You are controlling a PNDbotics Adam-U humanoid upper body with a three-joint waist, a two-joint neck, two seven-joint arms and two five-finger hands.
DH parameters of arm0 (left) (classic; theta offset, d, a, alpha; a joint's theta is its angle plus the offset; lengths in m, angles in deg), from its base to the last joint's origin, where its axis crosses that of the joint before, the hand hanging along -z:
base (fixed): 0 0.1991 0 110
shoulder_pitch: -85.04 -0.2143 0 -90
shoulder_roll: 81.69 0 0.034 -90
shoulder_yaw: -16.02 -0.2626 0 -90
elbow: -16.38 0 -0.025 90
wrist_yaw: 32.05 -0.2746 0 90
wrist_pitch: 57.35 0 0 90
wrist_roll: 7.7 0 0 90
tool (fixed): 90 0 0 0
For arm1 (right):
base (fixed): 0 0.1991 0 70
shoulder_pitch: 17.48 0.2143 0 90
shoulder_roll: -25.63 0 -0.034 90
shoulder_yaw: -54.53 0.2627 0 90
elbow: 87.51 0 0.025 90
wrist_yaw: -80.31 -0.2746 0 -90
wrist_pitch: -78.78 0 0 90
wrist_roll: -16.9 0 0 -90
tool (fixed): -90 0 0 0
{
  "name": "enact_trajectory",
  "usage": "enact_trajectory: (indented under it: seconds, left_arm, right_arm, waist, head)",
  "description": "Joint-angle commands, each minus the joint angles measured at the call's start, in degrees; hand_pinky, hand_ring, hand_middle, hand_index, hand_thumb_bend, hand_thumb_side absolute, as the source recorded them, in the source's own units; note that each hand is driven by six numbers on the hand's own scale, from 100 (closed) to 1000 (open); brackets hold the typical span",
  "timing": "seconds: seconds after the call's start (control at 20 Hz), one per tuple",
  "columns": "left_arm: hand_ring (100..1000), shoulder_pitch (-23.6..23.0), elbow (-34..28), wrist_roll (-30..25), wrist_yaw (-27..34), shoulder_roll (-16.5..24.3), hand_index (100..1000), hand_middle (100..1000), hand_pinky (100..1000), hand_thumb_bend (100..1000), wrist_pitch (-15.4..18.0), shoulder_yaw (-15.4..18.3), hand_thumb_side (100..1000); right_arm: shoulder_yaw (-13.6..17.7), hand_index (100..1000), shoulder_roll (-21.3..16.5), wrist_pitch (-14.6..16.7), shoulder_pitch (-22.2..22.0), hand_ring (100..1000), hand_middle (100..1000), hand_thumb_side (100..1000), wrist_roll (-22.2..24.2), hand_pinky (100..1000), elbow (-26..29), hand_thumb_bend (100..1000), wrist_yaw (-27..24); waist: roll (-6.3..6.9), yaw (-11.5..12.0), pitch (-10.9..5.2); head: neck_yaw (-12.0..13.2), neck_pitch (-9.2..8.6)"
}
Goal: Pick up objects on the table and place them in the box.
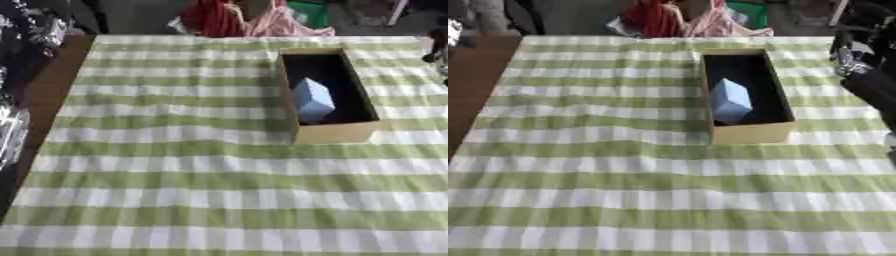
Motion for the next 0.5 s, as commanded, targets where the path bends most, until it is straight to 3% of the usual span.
enact_trajectory:
  seconds: [0.05, 0.5]
  left_arm:
    - [652, -0.09, -1.22, -0.23, 0.47, 0.01, 837, 706, 542, 307, -0.17, 0.93, 500]
    - [669, -1.57, -0.81, -1.81, 1.7, -0.95, 838, 718, 542, 299, -0.02, 1.32, 502]
  right_arm:
    - [1.17, 909, -0.83, 0.23, 0.21, 824, 808, 250, -1.45, 635, 1.47, 100, -0.55]
    - [1.09, 915, -0.58, 0.1, 0.03, 821, 809, 247, -2.13, 630, 1.56, 100, -0.63]
  waist:
    - [-0.18, 0.3, -0.49]
    - [-0.51, 0.56, -0.21]
  head:
    - [-0.04, 1.45]
    - [-0.59, 1.72]
